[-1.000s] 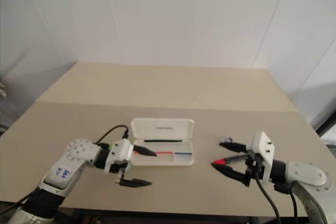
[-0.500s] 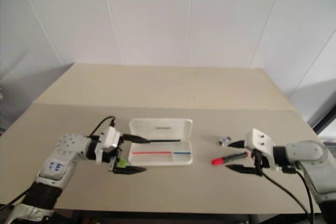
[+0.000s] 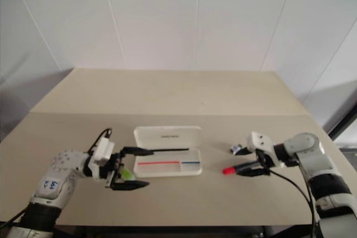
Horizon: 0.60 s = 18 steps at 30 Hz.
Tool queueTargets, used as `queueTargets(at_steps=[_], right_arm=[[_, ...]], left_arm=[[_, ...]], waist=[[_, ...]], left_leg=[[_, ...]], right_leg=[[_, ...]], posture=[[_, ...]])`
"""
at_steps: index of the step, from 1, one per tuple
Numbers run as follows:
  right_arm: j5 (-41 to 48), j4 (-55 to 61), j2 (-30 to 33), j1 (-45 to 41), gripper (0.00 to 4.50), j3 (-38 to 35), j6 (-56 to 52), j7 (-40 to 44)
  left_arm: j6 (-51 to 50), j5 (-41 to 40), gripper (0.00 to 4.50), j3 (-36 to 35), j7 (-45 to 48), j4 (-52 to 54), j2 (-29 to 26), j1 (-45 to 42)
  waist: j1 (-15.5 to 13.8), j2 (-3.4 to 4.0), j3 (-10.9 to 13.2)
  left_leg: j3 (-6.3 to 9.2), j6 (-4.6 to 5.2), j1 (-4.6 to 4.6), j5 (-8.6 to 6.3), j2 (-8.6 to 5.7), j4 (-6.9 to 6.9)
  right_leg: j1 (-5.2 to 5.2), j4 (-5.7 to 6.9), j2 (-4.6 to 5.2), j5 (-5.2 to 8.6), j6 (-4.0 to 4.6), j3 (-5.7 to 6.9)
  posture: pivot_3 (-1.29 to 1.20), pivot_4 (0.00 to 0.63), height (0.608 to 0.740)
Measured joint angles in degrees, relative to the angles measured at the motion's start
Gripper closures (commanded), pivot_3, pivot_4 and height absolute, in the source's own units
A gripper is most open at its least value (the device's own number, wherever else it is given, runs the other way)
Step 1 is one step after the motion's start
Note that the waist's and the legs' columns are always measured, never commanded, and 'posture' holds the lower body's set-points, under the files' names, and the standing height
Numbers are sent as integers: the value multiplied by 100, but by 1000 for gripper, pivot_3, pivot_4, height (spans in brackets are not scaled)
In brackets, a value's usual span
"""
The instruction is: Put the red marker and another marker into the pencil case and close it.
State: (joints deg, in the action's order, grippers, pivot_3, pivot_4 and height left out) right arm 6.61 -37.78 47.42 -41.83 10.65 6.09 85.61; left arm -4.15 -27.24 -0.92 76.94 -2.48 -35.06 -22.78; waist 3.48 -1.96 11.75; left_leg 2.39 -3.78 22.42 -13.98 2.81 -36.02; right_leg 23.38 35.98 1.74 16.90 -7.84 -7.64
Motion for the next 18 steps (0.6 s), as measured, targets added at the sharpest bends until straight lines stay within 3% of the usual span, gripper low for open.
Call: queueTargets(at_steps=[13,18], right_arm=[[-417,-600,-78,-253,0,163,391,111],[-448,-634,-115,-276,0,162,392,114]], left_arm=[[-267,-468,18,-456,54,315,-184,356],[-334,-639,18,-717,411,355,-597,619]], waist=[[4,1,1],[55,2,1]], left_leg=[[0,-4,-2,-3,0,-1],[-2,-4,-6,-3,0,3]], right_leg=[[-1,1,0,0,1,-1],[-1,1,0,5,10,-1]], posture=[[0,150,740],[0,150,740]])
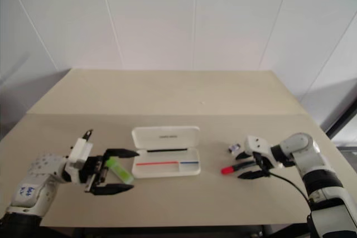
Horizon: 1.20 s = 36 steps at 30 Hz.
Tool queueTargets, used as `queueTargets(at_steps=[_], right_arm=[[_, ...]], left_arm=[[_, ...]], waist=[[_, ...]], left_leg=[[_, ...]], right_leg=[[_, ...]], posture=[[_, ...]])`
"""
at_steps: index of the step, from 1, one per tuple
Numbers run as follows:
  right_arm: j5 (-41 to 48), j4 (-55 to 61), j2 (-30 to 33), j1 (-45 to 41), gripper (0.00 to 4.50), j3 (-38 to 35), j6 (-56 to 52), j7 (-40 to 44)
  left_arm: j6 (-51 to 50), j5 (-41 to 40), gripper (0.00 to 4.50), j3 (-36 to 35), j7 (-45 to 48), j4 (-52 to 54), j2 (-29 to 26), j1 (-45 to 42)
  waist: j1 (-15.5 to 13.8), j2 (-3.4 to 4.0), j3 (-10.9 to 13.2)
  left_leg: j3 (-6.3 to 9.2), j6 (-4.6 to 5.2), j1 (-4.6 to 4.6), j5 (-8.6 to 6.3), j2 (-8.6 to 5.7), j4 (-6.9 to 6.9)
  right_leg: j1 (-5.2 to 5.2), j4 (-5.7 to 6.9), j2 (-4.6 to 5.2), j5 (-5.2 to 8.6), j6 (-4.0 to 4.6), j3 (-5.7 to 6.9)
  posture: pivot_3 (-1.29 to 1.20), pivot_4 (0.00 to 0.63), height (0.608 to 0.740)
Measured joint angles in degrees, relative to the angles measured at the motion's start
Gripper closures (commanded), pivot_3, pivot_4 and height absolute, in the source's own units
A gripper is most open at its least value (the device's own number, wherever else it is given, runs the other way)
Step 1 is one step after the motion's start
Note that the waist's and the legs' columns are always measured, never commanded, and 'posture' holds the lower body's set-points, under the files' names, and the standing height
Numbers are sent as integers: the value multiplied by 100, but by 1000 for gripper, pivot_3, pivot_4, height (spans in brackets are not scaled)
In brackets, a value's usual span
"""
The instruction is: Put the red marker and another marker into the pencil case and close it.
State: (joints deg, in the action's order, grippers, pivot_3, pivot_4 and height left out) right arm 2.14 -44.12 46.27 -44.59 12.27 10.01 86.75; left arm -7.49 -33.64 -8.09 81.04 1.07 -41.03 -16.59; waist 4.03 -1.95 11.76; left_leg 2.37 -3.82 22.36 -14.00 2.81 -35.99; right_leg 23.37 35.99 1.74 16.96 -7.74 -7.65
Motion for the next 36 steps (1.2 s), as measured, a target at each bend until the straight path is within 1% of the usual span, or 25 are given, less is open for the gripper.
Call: queueTargets(at_steps=[4,5,8,12,15,20,25,28,32,36], right_arm=[[-13,-4,-1,-4,0,0,-1,0],[-12,-4,-2,-3,187,0,-1,0],[-12,-3,-20,-3,915,1,-4,2],[-12,0,-49,-4,2253,1,-16,0],[-10,5,-79,-3,3137,1,-34,-4],[-4,151,-83,53,3151,-30,-162,-43],[35,809,-62,347,3151,-165,-589,-235],[324,1730,-60,558,3151,-345,-1266,-381],[718,3025,-62,587,3151,-595,-2128,-667],[1118,4472,-194,587,3151,-603,-3201,-1064]], left_arm=[[-9,-4,18,-93,106,-11,-164,54],[-6,-4,5,-103,108,-30,-194,51],[1,-3,0,-130,112,-177,-216,41],[5,-3,0,-131,108,-183,-215,-16],[6,-3,0,-131,107,-183,-211,-50],[8,-3,0,-130,108,-187,-199,-52],[13,-4,0,-130,118,-193,-181,-69],[25,-4,0,-131,170,-230,-177,-72],[56,-7,0,-159,263,-436,-177,-75],[151,-15,0,-279,355,-703,-179,-106]], waist=[[10,0,0],[13,0,0],[34,0,0],[77,-1,0],[87,0,0],[90,-1,0],[103,0,0],[104,4,3],[87,7,5],[80,7,5]], left_leg=[[0,-1,0,0,0,-5],[0,-1,0,0,0,-5],[0,-1,0,0,0,-4],[-1,-1,-3,0,0,-8],[-2,-1,-12,0,0,-9],[-8,-2,-15,1,0,-10],[-10,-1,-14,0,0,-2],[-13,-1,-9,0,0,5],[-13,-1,-5,0,1,7],[-13,-5,0,-3,1,8]], right_leg=[[-4,-1,1,10,19,-1],[-4,-1,1,14,26,-2],[-4,-1,0,14,26,-2],[-9,-1,1,13,25,-3],[-16,-1,0,14,26,-5],[-17,-2,0,18,34,-14],[-11,0,0,14,26,-16],[1,4,-1,12,23,-19],[8,4,-2,6,11,-19],[12,0,-2,12,22,-18]], posture=[[0,150,740],[0,150,740],[0,150,740],[0,150,740],[0,150,740],[0,150,740],[0,150,740],[0,150,740],[0,150,740],[0,150,740]])
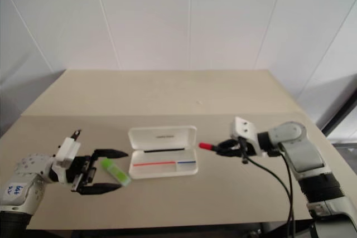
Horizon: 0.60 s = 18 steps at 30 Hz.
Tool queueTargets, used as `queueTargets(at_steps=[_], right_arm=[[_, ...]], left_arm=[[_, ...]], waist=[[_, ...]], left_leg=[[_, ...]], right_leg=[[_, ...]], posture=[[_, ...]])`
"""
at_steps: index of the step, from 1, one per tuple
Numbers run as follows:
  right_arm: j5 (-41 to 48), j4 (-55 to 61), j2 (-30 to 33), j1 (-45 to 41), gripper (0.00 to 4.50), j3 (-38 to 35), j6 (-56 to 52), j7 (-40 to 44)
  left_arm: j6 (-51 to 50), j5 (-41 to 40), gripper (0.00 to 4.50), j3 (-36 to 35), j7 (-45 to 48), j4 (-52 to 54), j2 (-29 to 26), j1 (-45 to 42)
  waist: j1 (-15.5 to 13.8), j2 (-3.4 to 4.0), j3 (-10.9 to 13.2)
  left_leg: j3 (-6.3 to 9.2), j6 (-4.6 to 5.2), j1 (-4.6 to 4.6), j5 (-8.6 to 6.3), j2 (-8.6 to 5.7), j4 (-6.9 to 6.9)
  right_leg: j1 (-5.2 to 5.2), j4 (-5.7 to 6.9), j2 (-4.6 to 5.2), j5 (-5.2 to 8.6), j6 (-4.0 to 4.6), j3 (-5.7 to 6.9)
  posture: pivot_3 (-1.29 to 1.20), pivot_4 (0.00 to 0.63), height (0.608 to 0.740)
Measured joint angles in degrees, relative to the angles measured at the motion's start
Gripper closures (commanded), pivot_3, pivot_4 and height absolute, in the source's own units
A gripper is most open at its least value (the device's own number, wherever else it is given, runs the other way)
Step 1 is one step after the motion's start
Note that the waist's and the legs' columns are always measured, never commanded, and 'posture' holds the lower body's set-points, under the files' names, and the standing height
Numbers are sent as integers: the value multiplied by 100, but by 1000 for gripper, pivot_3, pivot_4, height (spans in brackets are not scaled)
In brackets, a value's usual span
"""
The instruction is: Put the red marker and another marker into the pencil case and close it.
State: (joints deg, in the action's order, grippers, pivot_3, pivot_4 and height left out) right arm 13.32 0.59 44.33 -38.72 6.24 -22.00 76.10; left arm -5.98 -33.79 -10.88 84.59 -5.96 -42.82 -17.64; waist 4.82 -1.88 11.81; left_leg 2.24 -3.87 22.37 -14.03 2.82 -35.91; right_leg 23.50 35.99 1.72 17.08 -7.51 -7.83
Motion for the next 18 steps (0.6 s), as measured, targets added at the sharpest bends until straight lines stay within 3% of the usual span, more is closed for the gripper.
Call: queueTargets(at_steps=[7,18], right_arm=[[72,848,-548,-203,3151,483,-553,-524],[-1015,-247,-1703,-833,3151,1619,334,-1289]], left_arm=[[112,2,0,-22,27,-171,-4,-85],[159,-70,0,-290,135,-374,-40,-46]], waist=[[-3,-1,0],[8,-2,0]], left_leg=[[-1,-8,4,-5,0,-2],[-3,-8,5,-5,2,27]], right_leg=[[2,-4,0,3,6,0],[16,-2,0,-11,-21,3]], posture=[[0,150,740],[0,150,740]])
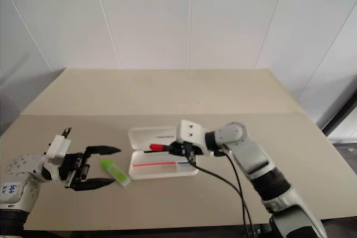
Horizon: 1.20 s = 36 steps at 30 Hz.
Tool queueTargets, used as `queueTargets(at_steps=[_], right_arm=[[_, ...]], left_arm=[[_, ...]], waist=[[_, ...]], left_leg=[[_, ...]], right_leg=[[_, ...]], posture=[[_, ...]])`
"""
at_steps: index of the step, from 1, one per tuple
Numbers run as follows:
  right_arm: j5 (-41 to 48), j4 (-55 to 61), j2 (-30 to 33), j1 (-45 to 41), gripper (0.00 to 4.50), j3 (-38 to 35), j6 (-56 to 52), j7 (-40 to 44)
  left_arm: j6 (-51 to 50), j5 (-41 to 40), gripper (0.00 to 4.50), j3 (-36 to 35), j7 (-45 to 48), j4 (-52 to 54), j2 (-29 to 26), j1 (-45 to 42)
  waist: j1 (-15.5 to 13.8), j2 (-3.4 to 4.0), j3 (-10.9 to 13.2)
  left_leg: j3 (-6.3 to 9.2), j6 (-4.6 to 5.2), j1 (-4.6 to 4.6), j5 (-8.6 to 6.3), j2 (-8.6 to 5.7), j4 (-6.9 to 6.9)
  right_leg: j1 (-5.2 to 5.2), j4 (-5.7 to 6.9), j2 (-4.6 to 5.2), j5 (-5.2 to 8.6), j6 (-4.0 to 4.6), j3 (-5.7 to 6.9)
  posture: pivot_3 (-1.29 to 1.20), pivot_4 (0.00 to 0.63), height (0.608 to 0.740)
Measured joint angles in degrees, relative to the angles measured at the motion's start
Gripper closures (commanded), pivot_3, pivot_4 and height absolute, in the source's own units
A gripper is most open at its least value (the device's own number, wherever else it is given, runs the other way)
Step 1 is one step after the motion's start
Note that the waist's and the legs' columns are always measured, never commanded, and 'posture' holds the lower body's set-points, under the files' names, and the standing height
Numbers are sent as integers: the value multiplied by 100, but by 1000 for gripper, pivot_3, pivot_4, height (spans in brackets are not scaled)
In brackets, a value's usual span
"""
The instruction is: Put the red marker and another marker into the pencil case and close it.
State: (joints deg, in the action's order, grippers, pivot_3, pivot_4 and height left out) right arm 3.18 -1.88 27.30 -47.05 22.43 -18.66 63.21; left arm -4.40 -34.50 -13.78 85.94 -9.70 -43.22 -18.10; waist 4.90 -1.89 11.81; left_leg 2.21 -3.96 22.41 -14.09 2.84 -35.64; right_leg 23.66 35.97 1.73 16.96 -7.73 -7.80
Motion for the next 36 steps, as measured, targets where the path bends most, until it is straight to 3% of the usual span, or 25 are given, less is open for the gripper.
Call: queueTargets(at_steps=[9,20,29,36], right_arm=[[-592,-657,-397,-272,3151,292,600,-155],[-804,-720,-727,-358,3151,359,527,-233],[-864,-513,-761,-308,35,419,349,-209],[-599,-66,-634,-121,35,363,-94,-46]], left_arm=[[57,-110,0,-331,4,-223,-25,207],[161,-127,0,-419,6,-425,-199,336],[188,-128,0,-417,5,-415,-198,330],[138,-147,0,-409,2,-189,-182,330]], waist=[[18,0,0],[5,-1,0],[5,-1,0],[1,-1,-1]], left_leg=[[0,-3,-1,-2,5,9],[4,-5,0,-3,7,11],[5,-5,0,-3,9,18],[5,-7,0,-4,9,17]], right_leg=[[5,2,0,3,4,7],[6,2,0,6,10,18],[8,2,0,8,14,22],[7,2,0,9,15,23]], posture=[[0,150,740],[0,150,740],[0,150,740],[0,150,740]])
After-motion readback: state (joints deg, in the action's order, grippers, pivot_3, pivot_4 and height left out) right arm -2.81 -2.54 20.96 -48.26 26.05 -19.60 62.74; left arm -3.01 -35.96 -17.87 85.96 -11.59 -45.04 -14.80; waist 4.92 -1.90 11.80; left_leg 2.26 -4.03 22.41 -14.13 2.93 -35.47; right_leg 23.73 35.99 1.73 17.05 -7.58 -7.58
